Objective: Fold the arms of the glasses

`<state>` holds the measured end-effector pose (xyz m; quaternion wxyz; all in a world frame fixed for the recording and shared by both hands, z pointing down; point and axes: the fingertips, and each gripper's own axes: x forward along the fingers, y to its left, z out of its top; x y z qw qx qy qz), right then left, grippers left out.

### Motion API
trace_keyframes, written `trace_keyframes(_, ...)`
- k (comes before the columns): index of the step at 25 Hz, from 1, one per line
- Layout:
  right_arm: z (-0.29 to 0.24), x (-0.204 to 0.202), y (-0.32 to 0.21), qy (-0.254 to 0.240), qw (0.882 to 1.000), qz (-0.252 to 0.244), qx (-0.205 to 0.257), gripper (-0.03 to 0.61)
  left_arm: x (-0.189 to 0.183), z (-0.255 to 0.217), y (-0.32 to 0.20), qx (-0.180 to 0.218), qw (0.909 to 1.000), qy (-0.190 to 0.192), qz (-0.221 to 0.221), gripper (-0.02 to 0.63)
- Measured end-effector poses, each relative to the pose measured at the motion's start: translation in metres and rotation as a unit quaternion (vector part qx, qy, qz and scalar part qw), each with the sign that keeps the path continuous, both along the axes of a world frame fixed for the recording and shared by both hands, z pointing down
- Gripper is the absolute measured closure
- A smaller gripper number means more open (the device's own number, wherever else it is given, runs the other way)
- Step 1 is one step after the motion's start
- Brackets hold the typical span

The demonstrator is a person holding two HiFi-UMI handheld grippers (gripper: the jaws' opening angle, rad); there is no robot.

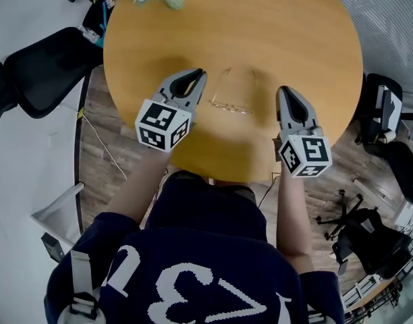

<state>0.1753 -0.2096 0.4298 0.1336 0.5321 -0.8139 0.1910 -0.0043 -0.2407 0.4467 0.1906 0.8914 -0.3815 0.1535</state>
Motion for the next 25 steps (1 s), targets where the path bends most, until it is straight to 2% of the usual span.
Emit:
trace_keyframes(2, 0.026, -0.002, 0.002, 0.008, 0.999, -0.012, -0.03, 0.541, 0.007, 0.022, 0.002, -0.03, 0.9993, -0.008, 0.021, 0.581)
trace_keyframes(4, 0.049, -0.006, 0.004, 0.017, 0.998, -0.024, -0.057, 0.487, 0.014, 0.043, 0.005, -0.06, 0.9971, -0.019, 0.043, 0.494)
trace_keyframes(5, 0.059, -0.007, 0.005, 0.023, 0.997, -0.028, -0.067, 0.486, 0.017, 0.053, 0.006, -0.073, 0.9956, -0.026, 0.053, 0.483)
trace_keyframes(10, 0.1, -0.019, 0.003, 0.056, 0.991, -0.053, -0.112, 0.477, 0.032, 0.089, 0.005, -0.113, 0.9872, -0.062, 0.094, 0.482)
trace_keyframes(16, 0.13, -0.03, 0.003, 0.103, 0.979, -0.083, -0.157, 0.477, 0.045, 0.12, 0.01, -0.169, 0.9692, -0.101, 0.148, 0.482)
trace_keyframes(20, 0.134, -0.034, 0.006, 0.113, 0.975, -0.089, -0.167, 0.507, 0.05, 0.126, 0.014, -0.194, 0.9622, -0.091, 0.168, 0.497)
trace_keyframes(25, 0.132, -0.048, 0.009, 0.122, 0.972, -0.124, -0.161, 0.543, 0.052, 0.122, 0.015, -0.202, 0.9611, -0.066, 0.176, 0.565)
